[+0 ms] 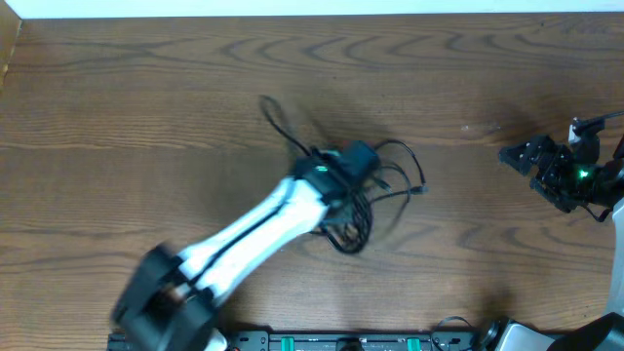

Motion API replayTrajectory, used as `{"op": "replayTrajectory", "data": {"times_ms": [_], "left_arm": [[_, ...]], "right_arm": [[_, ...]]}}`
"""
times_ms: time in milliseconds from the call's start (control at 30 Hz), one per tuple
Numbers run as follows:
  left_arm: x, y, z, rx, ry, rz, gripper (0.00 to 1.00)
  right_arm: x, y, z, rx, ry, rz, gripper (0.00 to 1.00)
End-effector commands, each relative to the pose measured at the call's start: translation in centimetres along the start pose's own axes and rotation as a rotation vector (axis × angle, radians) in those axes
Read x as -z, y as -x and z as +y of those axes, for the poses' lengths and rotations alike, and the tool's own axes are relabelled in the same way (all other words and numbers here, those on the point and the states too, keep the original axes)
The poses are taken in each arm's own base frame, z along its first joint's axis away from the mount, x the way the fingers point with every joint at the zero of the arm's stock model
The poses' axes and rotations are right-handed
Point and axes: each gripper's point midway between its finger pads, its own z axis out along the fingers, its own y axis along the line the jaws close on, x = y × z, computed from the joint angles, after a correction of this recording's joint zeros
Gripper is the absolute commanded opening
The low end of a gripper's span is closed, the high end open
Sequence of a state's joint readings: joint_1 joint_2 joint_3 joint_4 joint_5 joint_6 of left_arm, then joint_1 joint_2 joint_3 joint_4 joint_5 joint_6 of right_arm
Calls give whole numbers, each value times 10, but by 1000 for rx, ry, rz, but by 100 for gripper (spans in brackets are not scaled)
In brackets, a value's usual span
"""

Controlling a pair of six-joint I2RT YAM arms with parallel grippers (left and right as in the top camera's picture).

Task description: Untangle cables

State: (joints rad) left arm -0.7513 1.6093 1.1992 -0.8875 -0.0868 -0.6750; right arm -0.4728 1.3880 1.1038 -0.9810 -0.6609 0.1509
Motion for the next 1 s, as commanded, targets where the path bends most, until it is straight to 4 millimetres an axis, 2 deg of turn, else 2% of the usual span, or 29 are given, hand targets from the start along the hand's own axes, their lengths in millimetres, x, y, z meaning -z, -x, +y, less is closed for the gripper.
{"op": "replayTrajectory", "data": {"times_ms": [0, 67, 133, 200, 300, 433, 633, 733, 833, 967], "left_arm": [[40, 25, 9, -45, -42, -148, 7], [55, 29, 9, -47, -76, -193, 8], [72, 34, 8, -36, -118, -243, 7], [82, 37, 7, -29, -143, -275, 7], [92, 40, 6, -54, -165, -313, 8], [95, 44, 4, -53, -177, -329, 7], [97, 48, 0, -47, -195, -345, 7], [97, 47, 0, -47, -196, -345, 7], [97, 47, 0, -47, -196, -345, 7], [97, 48, -1, -46, -198, -348, 8]], "right_arm": [[-7, -13, 18, 23, 73, 51, 99], [-10, -20, 26, 30, 92, 81, 93], [-15, -31, 32, 40, 97, 121, 91], [-18, -43, 42, 43, 131, 167, 92], [-24, -65, 67, 39, 250, 253, 95], [-45, -98, 72, -65, 237, 365, 92], [-92, -147, 72, -169, 217, 467, 85], [-111, -156, 79, -244, 240, 462, 85], [-128, -157, 95, -264, 296, 415, 85], [-141, -166, 104, -342, 268, 393, 82]]}}
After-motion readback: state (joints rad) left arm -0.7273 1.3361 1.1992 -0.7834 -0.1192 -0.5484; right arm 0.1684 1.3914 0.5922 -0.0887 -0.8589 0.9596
